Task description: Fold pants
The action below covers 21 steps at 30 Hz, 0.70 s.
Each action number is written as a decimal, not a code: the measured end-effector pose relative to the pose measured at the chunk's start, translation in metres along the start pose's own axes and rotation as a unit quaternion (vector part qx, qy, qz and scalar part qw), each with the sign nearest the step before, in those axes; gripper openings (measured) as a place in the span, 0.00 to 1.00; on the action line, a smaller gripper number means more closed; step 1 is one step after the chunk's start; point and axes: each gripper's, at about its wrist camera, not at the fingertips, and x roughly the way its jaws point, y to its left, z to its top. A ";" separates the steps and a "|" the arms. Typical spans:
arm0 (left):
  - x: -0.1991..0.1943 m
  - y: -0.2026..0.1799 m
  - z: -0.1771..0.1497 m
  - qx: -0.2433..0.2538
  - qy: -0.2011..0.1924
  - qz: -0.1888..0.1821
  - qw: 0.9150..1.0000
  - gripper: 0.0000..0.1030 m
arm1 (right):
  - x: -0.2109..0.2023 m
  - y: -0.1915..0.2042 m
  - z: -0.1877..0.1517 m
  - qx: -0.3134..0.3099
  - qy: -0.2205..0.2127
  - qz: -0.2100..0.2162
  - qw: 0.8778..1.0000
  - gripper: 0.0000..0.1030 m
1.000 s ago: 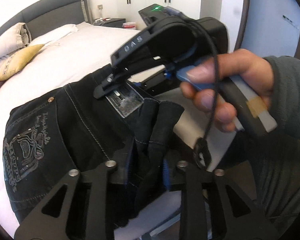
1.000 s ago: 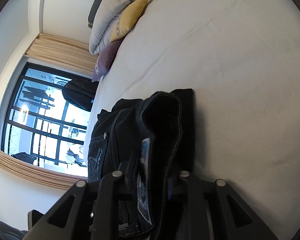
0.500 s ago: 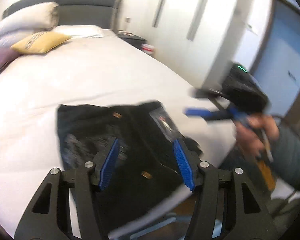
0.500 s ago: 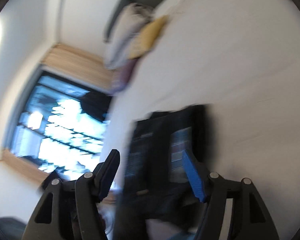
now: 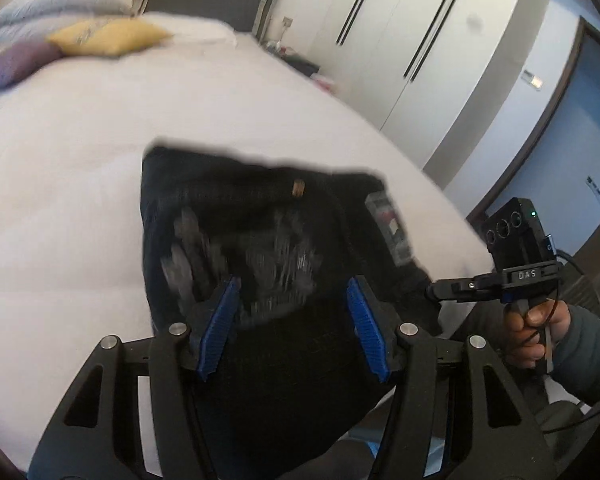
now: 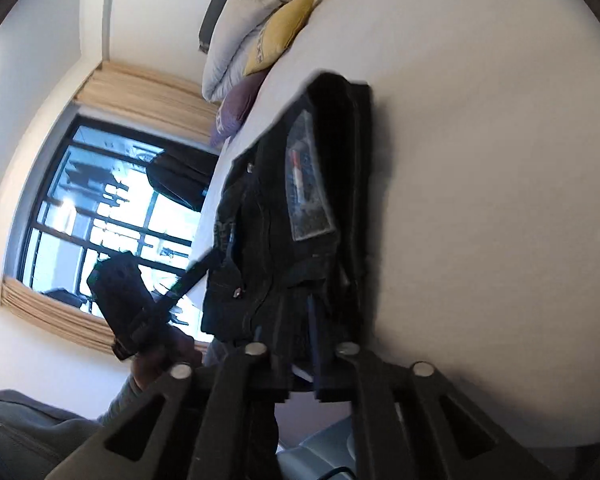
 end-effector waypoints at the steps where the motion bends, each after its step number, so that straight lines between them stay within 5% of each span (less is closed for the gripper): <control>1: -0.001 0.003 0.012 0.004 -0.006 0.002 1.000 0.53 | -0.003 0.007 0.006 -0.006 -0.005 0.005 1.000 0.44; 3: 0.001 0.012 0.036 -0.004 -0.015 -0.001 1.000 0.54 | -0.010 0.030 0.030 -0.031 -0.031 0.022 0.999 0.66; 9: 0.059 0.039 0.083 -0.017 0.023 0.002 1.000 0.54 | 0.049 0.061 0.099 -0.060 -0.014 0.065 0.996 0.74; 12: 0.094 0.062 0.073 -0.047 0.063 0.009 0.997 0.53 | 0.079 0.028 0.109 -0.024 0.003 -0.004 1.000 0.72; 15: 0.096 0.069 0.071 -0.054 0.054 -0.001 0.997 0.53 | 0.077 -0.001 0.107 0.001 -0.017 0.012 1.000 0.48; 18: 0.082 0.055 0.074 -0.038 0.052 0.022 0.998 0.54 | 0.061 0.006 0.099 0.009 -0.037 0.007 0.999 0.51; 21: 0.057 0.036 0.069 -0.035 0.043 0.033 0.998 0.54 | 0.044 0.033 0.074 -0.008 -0.039 0.071 0.997 0.63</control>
